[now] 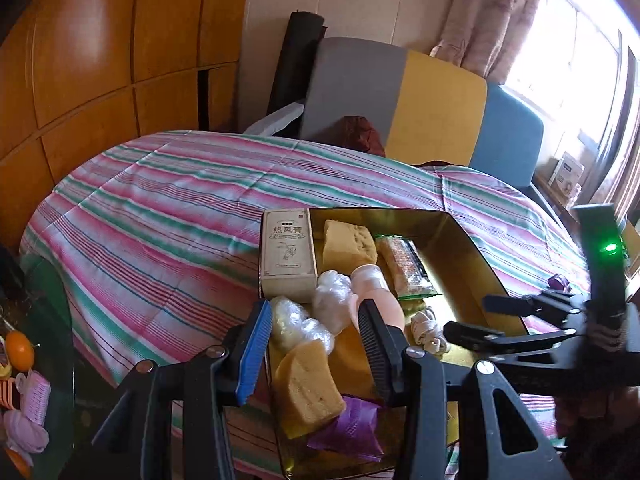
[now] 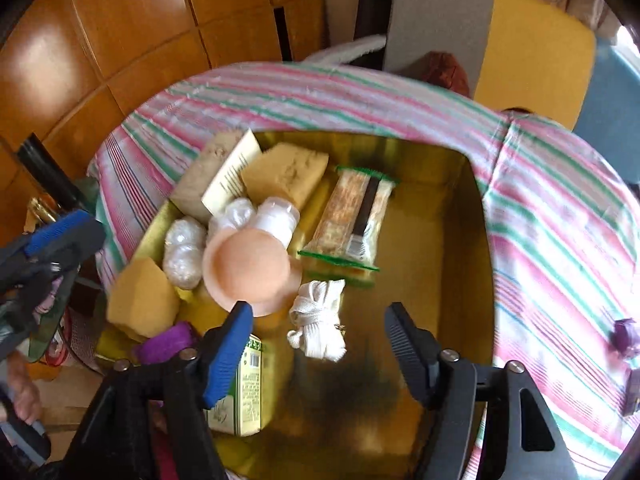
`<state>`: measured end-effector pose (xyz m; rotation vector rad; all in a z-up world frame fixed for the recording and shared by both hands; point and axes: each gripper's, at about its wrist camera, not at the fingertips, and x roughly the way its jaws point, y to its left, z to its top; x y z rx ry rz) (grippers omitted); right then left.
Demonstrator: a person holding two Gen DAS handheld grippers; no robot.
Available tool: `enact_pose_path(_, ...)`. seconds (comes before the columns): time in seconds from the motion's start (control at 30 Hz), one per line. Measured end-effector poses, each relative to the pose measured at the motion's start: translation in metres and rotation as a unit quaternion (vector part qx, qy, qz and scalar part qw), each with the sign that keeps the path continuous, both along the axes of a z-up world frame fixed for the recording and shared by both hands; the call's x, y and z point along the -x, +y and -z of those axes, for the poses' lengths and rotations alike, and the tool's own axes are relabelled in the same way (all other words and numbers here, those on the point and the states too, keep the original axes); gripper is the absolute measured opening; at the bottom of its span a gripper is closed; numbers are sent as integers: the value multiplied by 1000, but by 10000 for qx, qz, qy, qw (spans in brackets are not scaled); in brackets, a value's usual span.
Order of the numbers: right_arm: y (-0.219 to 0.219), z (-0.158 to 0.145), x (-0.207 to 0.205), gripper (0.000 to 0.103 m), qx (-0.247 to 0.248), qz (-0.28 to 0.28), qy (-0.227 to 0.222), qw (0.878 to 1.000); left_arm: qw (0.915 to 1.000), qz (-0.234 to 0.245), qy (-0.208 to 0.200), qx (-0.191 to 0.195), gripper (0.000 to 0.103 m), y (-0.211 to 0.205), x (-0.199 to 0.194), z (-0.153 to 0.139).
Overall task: Organize objects
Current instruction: 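Carry the white rope into the tray and open the right tool, then grasp the purple packet with the left tool while the right tool moves to the Tempo pack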
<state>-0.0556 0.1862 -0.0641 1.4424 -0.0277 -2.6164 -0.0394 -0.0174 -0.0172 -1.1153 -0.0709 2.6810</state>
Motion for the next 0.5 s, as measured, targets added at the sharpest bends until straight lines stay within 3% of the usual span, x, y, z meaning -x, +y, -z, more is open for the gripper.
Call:
enact_pose_path(0.07,5,-9,-10,80,-13,10,114,9999,10000,65,44,31,45,3,-3,-3)
enact_pose_path(0.23,31,-31,-33,81,-6,226,405,9989,9996,252,124,99,45,15,-8,-10)
enact_pose_path(0.5,99,-54,-72,86,-122,1116,683,9913,9973,647,222,264,45,47,-16,-19)
